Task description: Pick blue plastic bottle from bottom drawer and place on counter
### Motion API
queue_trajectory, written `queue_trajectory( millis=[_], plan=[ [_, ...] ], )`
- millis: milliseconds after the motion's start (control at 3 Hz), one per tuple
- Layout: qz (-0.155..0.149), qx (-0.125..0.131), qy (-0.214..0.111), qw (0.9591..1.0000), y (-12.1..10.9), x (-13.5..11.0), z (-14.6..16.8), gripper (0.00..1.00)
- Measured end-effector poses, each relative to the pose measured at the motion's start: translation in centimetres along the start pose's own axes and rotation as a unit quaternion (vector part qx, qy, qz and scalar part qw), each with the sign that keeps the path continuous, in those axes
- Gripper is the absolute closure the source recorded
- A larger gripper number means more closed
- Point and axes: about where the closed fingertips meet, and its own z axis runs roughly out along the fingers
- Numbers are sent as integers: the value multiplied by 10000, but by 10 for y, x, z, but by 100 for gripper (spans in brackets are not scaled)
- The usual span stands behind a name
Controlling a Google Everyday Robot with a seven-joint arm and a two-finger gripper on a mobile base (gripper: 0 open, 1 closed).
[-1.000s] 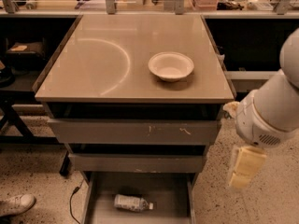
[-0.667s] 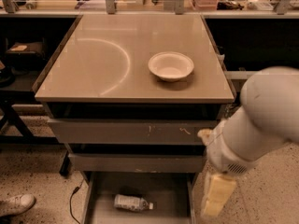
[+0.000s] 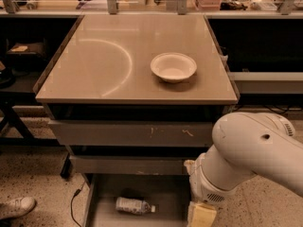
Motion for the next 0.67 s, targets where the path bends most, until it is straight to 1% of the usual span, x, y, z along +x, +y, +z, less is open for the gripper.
queue_trajectory(
  millis=[333,667],
  plan=[
    [-14,-232,-292,9993,5,-15,35,0],
    [-30,-457,-595,9972,-2,-37,100,0]
  ],
)
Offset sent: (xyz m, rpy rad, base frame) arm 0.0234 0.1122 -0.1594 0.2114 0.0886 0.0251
